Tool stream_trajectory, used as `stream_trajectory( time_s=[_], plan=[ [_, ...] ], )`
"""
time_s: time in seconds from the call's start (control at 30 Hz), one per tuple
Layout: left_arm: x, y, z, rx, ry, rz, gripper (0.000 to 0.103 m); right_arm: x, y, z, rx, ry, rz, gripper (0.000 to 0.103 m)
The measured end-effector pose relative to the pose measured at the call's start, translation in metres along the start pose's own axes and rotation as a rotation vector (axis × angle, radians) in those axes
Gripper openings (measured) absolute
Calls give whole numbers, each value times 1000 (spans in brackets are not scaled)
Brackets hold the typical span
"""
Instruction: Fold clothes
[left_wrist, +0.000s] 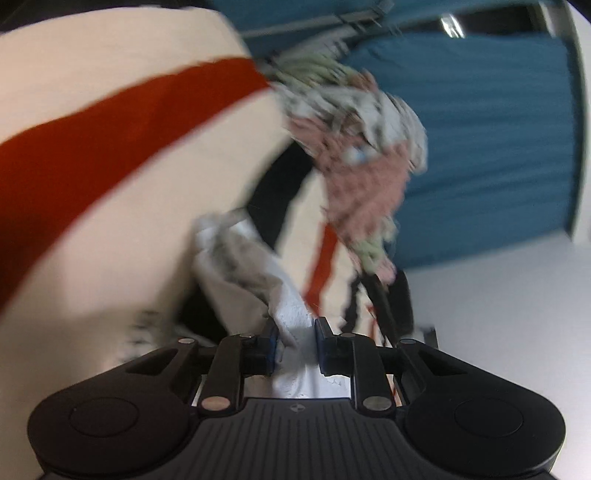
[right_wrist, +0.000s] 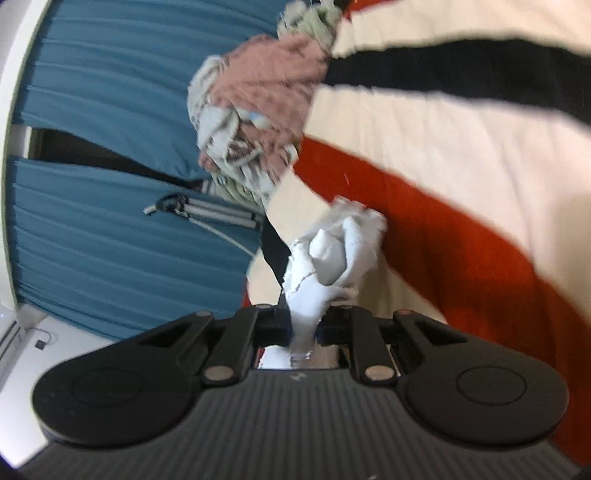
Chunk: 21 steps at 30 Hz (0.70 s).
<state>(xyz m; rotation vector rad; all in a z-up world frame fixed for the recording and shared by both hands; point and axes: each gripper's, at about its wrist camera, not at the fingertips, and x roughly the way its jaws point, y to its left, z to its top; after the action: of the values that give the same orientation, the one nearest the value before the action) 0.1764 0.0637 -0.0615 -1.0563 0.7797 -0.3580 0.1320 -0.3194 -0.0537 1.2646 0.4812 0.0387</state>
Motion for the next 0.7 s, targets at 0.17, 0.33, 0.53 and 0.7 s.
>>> stream_trajectory(
  time_s=[0.17, 0.33, 0.53, 0.7],
  plan=[
    [68, -86, 5, 98, 124, 18, 21, -22, 13, 71, 44, -68, -28, 15],
    [165, -168, 10, 235, 144, 46, 18, -12, 30, 153, -39, -133, -79, 15],
    [248, -258, 6, 454, 63, -36, 18, 10, 62, 237, -147, -276, -54, 15],
    [297, -226, -38, 603, 42, 23, 18, 26, 30, 252, -230, -356, -67, 15]
  ],
)
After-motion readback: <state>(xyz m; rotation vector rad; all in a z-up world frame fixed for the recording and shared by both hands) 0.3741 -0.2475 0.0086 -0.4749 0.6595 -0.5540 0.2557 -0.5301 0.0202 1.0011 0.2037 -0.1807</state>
